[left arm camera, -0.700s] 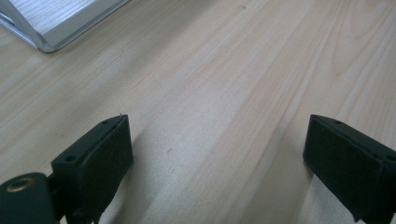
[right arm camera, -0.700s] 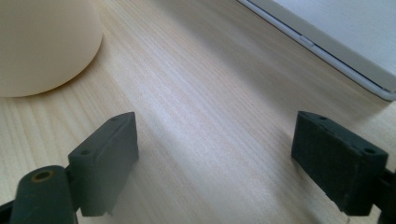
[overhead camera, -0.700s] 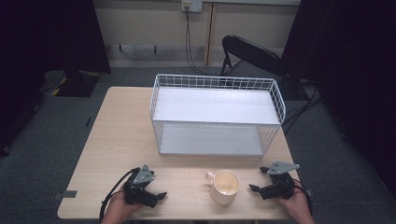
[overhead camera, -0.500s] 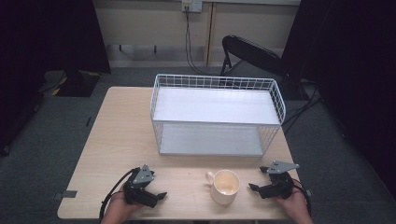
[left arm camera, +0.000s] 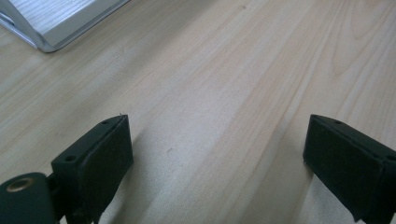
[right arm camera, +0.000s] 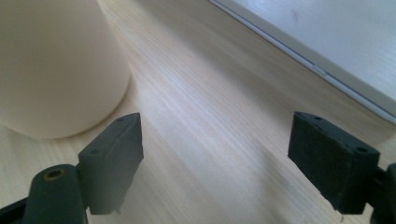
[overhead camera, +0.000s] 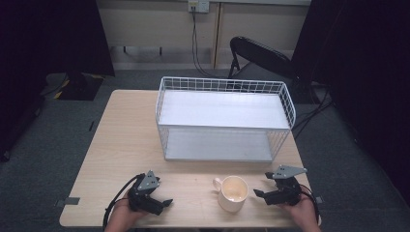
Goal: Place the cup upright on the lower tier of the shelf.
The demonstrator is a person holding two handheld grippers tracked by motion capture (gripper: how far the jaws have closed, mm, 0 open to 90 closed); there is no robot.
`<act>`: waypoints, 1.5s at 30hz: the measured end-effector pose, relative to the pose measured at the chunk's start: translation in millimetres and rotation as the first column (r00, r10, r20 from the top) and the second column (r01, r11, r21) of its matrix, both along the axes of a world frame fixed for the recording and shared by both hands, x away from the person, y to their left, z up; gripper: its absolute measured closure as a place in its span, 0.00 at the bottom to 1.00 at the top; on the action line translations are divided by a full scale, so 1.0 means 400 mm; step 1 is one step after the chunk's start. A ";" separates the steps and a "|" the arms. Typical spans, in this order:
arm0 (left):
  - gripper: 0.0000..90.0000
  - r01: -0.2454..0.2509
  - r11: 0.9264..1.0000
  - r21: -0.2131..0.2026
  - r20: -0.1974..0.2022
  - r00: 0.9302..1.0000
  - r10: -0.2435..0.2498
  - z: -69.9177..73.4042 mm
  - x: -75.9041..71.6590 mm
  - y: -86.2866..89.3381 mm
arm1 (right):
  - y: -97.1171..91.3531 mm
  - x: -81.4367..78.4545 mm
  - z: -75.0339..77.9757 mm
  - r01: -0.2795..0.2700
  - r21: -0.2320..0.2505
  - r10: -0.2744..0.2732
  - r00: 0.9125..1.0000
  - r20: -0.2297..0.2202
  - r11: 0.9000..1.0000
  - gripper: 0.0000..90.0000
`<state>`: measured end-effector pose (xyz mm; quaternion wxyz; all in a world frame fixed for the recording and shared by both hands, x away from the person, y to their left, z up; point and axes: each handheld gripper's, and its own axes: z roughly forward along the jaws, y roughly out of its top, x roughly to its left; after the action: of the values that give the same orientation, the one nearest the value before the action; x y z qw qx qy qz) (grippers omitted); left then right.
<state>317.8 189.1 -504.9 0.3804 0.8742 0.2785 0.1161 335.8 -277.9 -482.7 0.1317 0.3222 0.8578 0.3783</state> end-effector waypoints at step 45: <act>0.07 0.005 1.000 0.003 -0.001 1.000 -0.005 -0.001 0.002 -0.002 | 0.052 -0.017 0.147 0.050 0.101 -0.046 0.998 -0.038 0.994 0.22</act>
<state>318.5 188.4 -505.1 0.3793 0.8755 0.2765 0.1149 329.1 -257.0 -423.9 0.1091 0.3557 0.8315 0.4124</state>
